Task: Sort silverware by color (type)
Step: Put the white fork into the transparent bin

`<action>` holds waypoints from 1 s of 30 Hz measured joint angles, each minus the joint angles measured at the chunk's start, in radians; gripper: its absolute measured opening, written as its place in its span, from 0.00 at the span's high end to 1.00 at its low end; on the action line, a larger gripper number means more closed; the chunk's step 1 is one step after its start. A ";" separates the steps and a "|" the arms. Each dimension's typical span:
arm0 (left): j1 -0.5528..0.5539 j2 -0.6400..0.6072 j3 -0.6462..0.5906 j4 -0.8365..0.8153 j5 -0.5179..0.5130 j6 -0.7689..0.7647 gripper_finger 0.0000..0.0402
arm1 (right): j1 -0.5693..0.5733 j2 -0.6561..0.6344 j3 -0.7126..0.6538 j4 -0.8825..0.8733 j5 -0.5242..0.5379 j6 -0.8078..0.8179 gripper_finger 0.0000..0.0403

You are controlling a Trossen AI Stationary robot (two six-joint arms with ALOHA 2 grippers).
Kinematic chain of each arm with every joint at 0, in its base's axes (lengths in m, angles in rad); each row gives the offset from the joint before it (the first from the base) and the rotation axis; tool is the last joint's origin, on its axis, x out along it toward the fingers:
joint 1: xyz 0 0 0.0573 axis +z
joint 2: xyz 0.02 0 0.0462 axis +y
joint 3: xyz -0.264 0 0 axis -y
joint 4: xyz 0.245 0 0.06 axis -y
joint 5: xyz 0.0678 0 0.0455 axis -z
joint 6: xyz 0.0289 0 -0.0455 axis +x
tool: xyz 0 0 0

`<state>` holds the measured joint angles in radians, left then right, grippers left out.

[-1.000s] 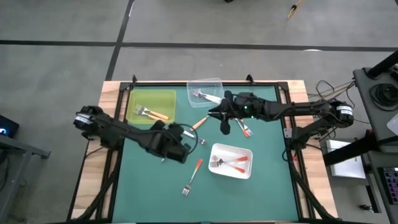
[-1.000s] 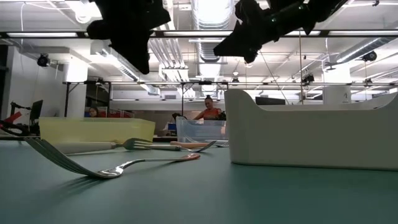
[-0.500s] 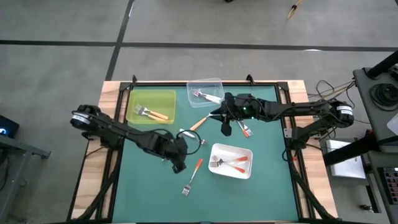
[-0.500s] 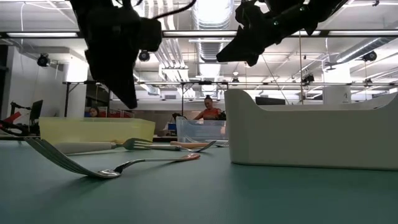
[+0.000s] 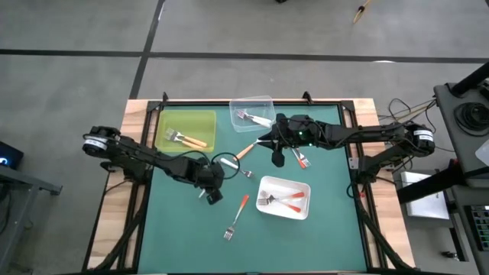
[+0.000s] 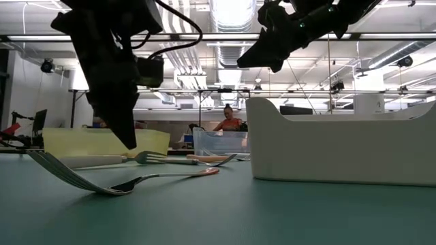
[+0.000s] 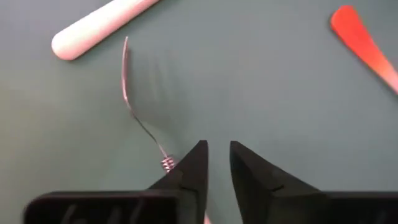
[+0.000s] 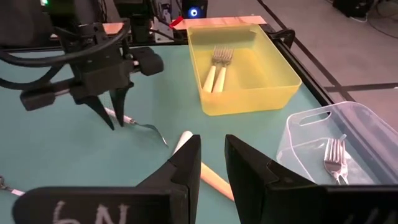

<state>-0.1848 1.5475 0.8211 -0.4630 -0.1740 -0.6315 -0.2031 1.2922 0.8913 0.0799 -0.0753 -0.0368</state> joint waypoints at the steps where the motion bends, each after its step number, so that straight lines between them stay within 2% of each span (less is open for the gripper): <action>1: -0.001 0.000 -0.001 -0.001 -0.006 0.012 0.85 | 0.000 0.000 0.000 0.000 0.000 0.000 0.84; 7: -0.004 0.000 -0.019 -0.027 -0.149 0.046 0.67 | 0.000 0.000 0.000 0.000 0.000 0.000 0.84; 11: -0.003 0.000 -0.039 -0.025 -0.156 0.032 0.59 | 0.000 0.000 0.000 -0.001 0.000 0.000 0.84; 15: -0.006 0.001 -0.061 -0.017 -0.156 -0.012 0.57 | 0.000 0.000 0.000 0.000 0.000 0.000 0.84; 23: -0.006 0.005 -0.125 0.117 -0.123 -0.045 0.62 | 0.000 0.000 0.000 0.000 0.000 0.000 0.84; 30: -0.006 0.007 -0.166 0.158 -0.131 -0.127 0.80 | 0.000 0.000 0.000 0.000 0.000 0.000 0.84</action>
<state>-0.1909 1.5541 0.6551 -0.3054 -0.3050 -0.7583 -0.2031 1.2919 0.8913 0.0795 -0.0750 -0.0368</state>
